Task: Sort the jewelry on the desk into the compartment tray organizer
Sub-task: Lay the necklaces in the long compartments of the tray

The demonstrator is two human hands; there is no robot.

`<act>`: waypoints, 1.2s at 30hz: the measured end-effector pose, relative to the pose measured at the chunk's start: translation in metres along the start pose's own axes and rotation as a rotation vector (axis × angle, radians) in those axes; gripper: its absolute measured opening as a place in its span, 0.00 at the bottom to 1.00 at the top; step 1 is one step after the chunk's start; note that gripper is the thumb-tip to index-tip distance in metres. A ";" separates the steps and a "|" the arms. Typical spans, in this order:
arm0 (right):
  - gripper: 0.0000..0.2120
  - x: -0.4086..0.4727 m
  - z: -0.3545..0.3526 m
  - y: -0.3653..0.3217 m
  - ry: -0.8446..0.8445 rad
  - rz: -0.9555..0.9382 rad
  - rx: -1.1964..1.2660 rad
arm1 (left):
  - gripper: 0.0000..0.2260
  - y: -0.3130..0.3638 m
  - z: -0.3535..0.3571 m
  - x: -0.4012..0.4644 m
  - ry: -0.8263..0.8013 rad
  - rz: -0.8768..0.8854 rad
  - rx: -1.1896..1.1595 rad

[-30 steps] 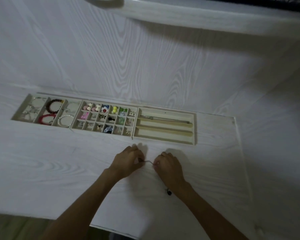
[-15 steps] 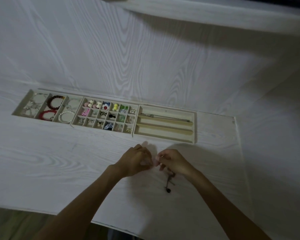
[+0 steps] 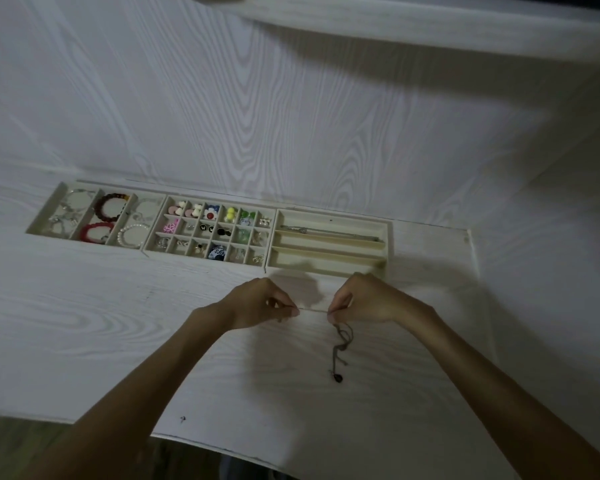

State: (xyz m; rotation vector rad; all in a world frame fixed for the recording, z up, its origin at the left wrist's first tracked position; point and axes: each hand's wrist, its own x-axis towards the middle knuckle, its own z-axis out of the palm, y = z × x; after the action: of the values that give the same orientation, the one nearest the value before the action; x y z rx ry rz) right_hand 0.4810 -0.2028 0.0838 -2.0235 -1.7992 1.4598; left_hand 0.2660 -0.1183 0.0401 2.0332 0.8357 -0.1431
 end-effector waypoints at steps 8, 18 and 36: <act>0.07 -0.007 -0.037 0.027 -0.144 0.090 0.110 | 0.03 0.000 -0.035 -0.009 0.158 0.100 -0.240; 0.23 -0.005 -0.054 0.012 -0.003 0.035 0.056 | 0.10 0.051 -0.069 0.000 0.150 0.185 -0.375; 0.09 0.005 -0.062 0.023 0.112 -0.089 0.402 | 0.06 0.047 -0.120 0.030 0.327 0.022 -0.306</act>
State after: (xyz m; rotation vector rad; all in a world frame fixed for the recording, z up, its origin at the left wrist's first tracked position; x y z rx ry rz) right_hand 0.5382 -0.1745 0.1015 -1.7636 -1.3957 1.5018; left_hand 0.2918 -0.0260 0.1314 1.7973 0.9701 0.3208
